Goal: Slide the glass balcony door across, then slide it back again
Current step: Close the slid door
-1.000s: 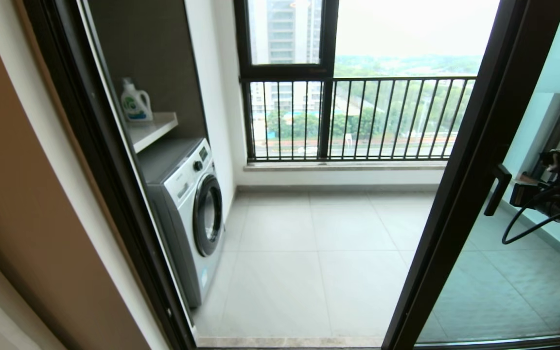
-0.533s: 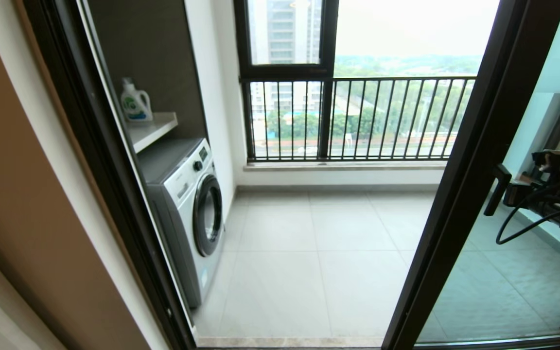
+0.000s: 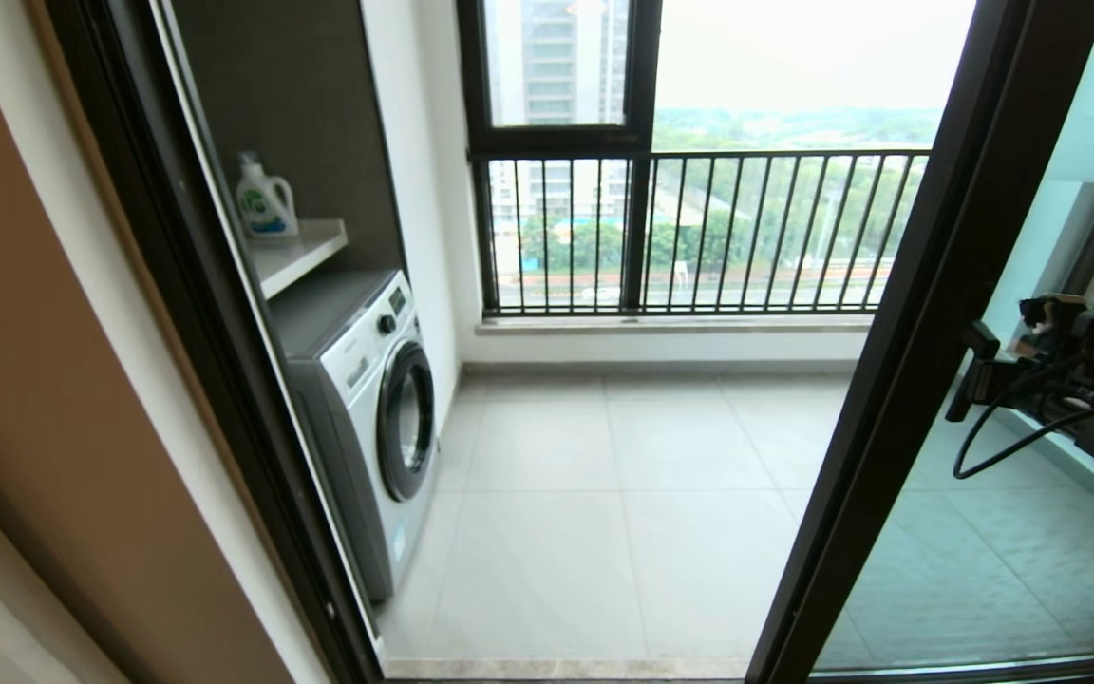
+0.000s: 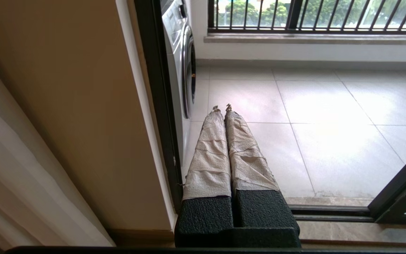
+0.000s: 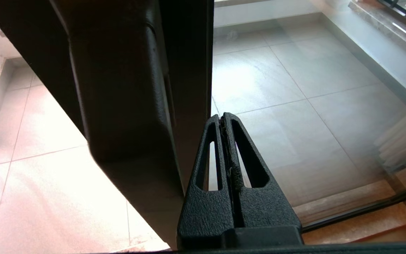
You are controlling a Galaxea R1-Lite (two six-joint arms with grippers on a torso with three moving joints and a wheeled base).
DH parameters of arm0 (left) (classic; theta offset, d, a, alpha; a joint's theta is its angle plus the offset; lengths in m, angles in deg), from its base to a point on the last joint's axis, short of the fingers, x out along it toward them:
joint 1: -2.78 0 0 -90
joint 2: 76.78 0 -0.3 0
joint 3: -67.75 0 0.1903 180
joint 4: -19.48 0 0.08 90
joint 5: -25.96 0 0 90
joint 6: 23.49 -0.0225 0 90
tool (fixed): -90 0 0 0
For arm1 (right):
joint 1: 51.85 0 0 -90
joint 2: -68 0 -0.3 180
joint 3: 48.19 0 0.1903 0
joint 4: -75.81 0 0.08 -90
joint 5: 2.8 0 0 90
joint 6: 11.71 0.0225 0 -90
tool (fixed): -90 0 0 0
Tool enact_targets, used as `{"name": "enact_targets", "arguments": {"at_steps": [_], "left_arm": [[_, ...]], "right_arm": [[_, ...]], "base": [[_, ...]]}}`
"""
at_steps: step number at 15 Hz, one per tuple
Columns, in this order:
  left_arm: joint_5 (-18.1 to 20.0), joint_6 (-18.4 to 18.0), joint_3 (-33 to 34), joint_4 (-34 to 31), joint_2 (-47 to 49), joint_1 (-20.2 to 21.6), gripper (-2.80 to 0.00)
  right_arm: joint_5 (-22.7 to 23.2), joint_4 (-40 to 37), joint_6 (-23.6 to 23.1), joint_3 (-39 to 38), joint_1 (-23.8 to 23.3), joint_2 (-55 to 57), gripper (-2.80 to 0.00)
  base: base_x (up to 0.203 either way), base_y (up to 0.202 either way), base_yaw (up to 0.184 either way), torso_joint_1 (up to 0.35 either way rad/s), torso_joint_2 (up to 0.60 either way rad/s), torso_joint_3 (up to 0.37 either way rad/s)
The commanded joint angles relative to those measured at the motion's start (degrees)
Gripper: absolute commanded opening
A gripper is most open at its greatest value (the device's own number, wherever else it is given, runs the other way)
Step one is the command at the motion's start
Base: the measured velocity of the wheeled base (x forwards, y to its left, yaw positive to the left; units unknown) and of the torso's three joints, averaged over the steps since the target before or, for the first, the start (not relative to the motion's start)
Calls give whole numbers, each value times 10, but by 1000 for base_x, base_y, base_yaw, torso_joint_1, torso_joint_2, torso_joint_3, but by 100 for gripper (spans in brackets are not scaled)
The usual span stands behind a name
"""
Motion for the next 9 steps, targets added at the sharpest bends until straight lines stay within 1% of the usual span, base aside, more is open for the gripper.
{"name": "enact_targets", "arguments": {"at_steps": [1, 9], "left_arm": [[0, 0, 0, 0, 1, 0, -280], [0, 0, 0, 0, 1, 0, -280]], "right_arm": [[1, 4, 0, 0, 5, 0, -280], [1, 9, 0, -8, 13, -1, -280]], "base": [[0, 0, 0, 0, 0, 0], [0, 0, 0, 0, 0, 0]]}}
